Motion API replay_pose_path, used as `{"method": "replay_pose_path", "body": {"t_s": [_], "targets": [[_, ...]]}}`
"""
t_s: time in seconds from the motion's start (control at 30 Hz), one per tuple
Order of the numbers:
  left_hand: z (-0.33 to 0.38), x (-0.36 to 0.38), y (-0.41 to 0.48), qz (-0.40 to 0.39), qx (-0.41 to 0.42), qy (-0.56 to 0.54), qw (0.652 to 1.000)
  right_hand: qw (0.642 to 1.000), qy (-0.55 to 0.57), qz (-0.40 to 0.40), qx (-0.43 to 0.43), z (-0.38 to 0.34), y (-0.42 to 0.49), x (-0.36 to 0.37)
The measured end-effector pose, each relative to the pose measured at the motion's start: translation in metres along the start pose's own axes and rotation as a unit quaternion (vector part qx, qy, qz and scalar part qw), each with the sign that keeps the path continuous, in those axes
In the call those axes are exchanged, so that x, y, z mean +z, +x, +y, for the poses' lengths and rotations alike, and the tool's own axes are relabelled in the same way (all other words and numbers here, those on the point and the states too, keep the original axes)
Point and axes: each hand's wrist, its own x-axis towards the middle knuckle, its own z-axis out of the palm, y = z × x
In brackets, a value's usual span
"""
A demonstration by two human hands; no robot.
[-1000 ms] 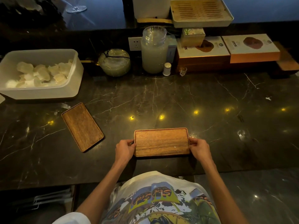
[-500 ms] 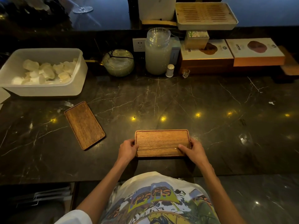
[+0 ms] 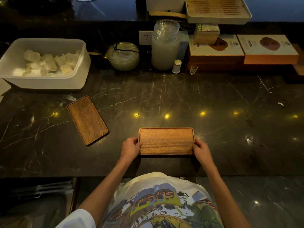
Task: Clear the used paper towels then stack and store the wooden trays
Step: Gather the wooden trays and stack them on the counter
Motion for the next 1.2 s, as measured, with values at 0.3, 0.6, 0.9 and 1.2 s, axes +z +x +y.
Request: {"method": "replay_pose_path", "body": {"t_s": [0.3, 0.6, 0.9, 1.2], "targets": [[-0.001, -0.012, -0.006, -0.039, 0.037, -0.006, 0.999, 0.993, 0.004, 0.073, 0.089, 0.001, -0.003, -0.005], [-0.025, -0.076, 0.000, -0.026, 0.026, 0.014, 0.999, 0.965, -0.212, 0.156, -0.008, -0.046, -0.011, 0.043], [-0.062, -0.202, 0.039, 0.024, 0.030, 0.004, 0.999, 0.950, -0.281, -0.057, -0.121, -0.109, -0.006, 0.207], [-0.102, -0.321, 0.089, 0.077, 0.028, 0.108, 0.991, 0.950, -0.311, -0.021, -0.031, -0.148, -0.011, 0.349]]}}
